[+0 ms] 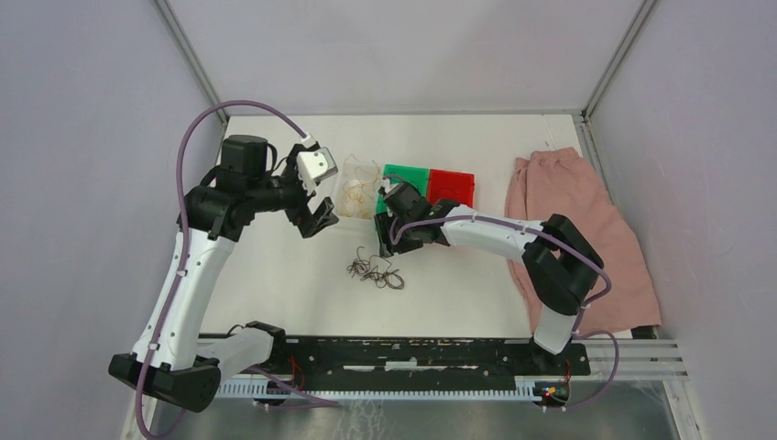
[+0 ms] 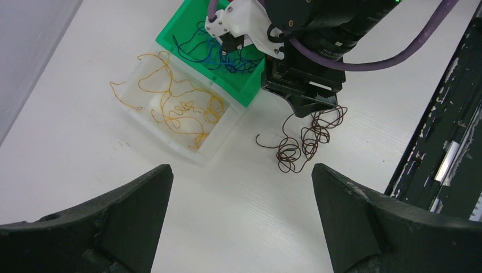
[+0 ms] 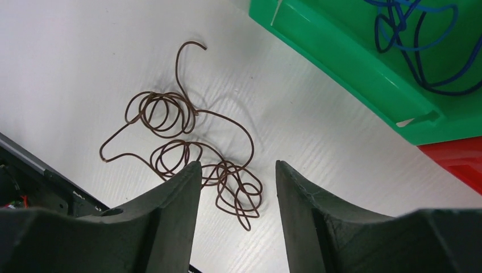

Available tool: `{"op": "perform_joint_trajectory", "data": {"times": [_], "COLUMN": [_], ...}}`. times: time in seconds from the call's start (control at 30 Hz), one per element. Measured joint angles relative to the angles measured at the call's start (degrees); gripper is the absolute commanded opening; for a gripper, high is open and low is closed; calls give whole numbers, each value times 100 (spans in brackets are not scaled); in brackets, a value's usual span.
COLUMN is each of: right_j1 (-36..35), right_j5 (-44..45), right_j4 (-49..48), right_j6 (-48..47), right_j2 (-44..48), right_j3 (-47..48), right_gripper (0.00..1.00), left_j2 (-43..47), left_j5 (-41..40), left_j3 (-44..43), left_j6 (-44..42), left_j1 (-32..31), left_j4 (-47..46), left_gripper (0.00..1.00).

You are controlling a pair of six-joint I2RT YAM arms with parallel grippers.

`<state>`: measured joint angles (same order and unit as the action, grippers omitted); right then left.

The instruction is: Untangle the cables

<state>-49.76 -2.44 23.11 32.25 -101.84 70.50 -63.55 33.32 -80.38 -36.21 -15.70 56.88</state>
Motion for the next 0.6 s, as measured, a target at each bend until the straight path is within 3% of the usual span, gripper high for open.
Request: {"op": "perform_joint_trajectory", "data": {"times": [0.4, 0.47, 0.6], "right_j1": [-2, -2, -2], "right_j5": [-105, -168, -317], "right_j4": [11, 9, 2], "right_j6": [256, 278, 313], "right_j2": [-691, -732, -767], "right_j3": [-13, -13, -13], "right_gripper": [44, 39, 21], "left_j2": [35, 35, 35], "left_j5": [2, 7, 31], "left_j3": [22, 22, 22], "left_j6": [-96, -96, -96], "left_j1": [0, 0, 0], "left_j4": [-2, -7, -15], "left_gripper": [99, 99, 99]}}
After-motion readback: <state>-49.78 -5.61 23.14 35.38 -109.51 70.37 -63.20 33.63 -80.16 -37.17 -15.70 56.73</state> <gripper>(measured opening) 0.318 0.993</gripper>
